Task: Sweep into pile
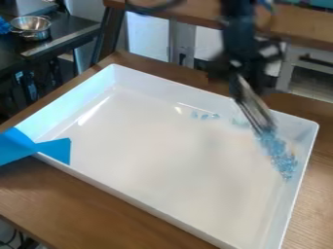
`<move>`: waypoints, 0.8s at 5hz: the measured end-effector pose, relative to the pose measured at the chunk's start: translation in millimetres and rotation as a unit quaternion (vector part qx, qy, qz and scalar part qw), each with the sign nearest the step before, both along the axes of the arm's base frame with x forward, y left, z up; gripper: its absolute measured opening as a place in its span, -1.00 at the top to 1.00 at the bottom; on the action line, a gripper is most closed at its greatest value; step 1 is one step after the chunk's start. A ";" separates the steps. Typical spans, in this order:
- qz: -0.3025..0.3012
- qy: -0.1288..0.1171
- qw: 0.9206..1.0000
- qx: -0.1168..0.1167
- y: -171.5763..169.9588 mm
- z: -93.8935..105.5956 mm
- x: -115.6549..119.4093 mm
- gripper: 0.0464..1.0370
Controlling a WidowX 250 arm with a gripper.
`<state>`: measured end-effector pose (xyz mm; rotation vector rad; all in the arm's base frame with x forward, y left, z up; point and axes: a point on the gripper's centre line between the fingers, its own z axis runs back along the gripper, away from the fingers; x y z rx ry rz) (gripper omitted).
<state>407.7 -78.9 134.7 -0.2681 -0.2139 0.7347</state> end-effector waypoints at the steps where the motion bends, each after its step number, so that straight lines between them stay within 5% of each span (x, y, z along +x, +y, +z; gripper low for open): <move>1: -0.031 0.008 0.999 0.003 50.8 7.3 -9.8 0.41; 2: -0.058 0.016 0.997 0.039 90.9 -0.5 -14.1 0.41; 4: -0.064 0.050 0.991 0.111 120.0 -57.9 -13.2 0.41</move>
